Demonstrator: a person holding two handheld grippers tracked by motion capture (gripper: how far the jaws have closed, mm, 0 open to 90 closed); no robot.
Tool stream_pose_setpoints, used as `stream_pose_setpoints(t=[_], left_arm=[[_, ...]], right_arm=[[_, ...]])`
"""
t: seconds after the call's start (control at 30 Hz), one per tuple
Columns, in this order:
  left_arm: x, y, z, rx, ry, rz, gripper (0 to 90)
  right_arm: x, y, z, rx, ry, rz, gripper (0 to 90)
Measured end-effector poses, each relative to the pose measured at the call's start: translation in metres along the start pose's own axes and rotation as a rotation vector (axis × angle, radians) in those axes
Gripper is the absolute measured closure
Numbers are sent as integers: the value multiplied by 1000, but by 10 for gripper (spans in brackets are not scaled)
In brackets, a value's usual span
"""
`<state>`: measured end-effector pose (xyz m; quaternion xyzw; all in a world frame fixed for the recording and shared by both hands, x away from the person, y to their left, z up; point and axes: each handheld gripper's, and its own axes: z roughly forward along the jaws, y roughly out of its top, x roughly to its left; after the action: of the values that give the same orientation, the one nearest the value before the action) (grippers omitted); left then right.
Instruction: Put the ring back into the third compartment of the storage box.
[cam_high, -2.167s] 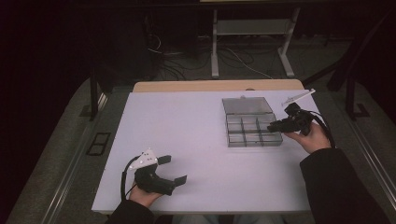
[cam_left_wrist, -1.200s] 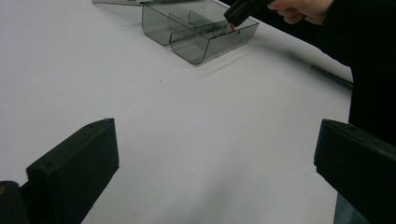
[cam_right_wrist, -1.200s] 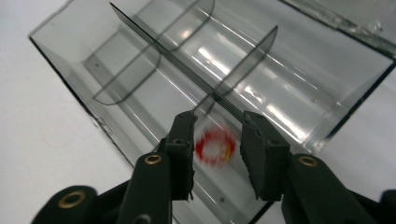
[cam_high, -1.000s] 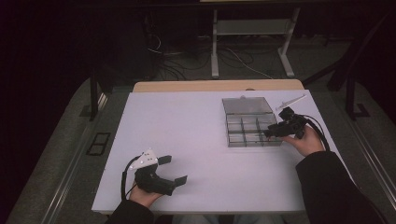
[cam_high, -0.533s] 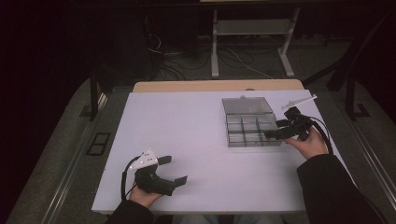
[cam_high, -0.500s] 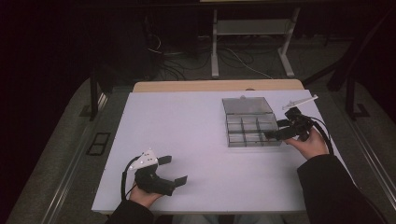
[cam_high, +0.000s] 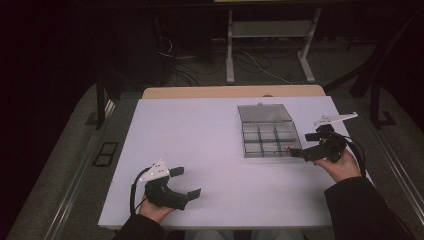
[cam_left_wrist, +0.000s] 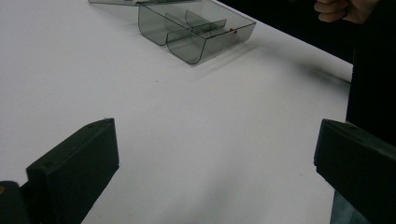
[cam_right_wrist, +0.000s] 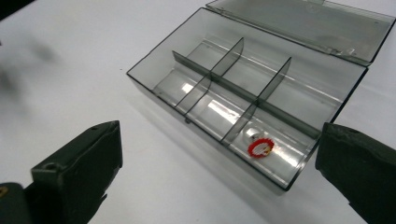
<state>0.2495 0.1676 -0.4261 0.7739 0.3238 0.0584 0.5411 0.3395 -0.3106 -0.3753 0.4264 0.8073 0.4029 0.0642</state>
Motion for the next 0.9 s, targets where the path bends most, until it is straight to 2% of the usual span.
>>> stream_pose_setpoints(t=[0.37,0.9], left_arm=[[-1,0,0,-2,1,0,0],[-1,0,0,-1,2,3,0]], right_arm=[[15,-26,-9,-48,28,-21,0],[33,-69,-9,-95,58,-29,0]])
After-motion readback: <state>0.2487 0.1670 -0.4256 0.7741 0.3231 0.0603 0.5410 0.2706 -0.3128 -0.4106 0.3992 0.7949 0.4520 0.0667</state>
